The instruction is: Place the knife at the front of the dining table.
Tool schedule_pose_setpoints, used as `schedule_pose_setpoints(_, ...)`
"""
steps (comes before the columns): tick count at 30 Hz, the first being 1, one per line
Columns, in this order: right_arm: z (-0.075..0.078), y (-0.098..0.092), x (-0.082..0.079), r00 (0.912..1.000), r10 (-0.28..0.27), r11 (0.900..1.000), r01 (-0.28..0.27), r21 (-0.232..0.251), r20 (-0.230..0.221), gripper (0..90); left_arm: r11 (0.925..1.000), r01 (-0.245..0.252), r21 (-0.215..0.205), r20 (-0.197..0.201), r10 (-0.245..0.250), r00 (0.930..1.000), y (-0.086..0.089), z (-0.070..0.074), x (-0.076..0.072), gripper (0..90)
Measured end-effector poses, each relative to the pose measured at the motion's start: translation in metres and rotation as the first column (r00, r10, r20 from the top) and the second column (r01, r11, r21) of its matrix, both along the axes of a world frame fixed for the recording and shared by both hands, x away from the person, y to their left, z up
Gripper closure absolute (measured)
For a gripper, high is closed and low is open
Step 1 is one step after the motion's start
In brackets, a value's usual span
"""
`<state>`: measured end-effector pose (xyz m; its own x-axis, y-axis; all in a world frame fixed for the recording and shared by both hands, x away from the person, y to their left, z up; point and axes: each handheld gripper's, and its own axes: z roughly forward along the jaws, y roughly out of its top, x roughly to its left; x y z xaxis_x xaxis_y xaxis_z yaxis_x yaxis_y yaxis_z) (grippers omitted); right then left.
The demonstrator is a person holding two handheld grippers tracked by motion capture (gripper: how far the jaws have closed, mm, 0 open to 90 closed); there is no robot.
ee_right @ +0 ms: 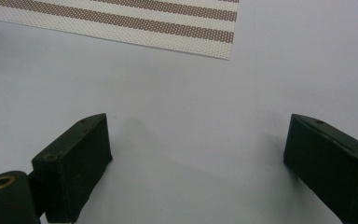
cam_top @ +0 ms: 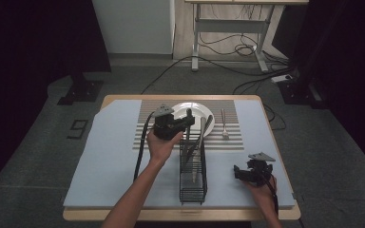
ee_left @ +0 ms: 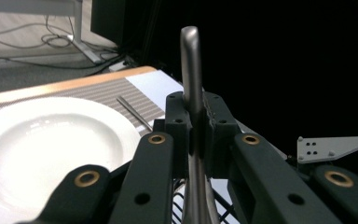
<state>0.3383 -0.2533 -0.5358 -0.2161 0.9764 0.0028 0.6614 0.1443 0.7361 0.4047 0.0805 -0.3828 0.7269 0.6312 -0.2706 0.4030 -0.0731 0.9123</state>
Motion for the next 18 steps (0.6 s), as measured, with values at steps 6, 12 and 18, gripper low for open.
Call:
schedule_pose_setpoints(6,0.0,0.0,0.0,1.0,0.001,1.0,-0.001,0.0,-0.003,6.9,0.9998,-0.001,0.018,0.046,0.0,0.9989,0.002,0.01,-0.005,83.5)
schedule_pose_setpoints(12,0.0,0.0,0.0,1.0,0.001,1.0,-0.001,-0.001,-0.003,6.9,0.9998,0.001,-0.022,0.076,0.001,0.9971,0.009,0.024,-0.011,83.6)
schedule_pose_setpoints(18,0.0,0.0,0.0,1.0,0.0,1.0,0.0,0.0,-0.004,7.0,0.9966,-0.001,-0.083,0.136,0.012,0.9907,0.024,0.049,-0.021,83.6)
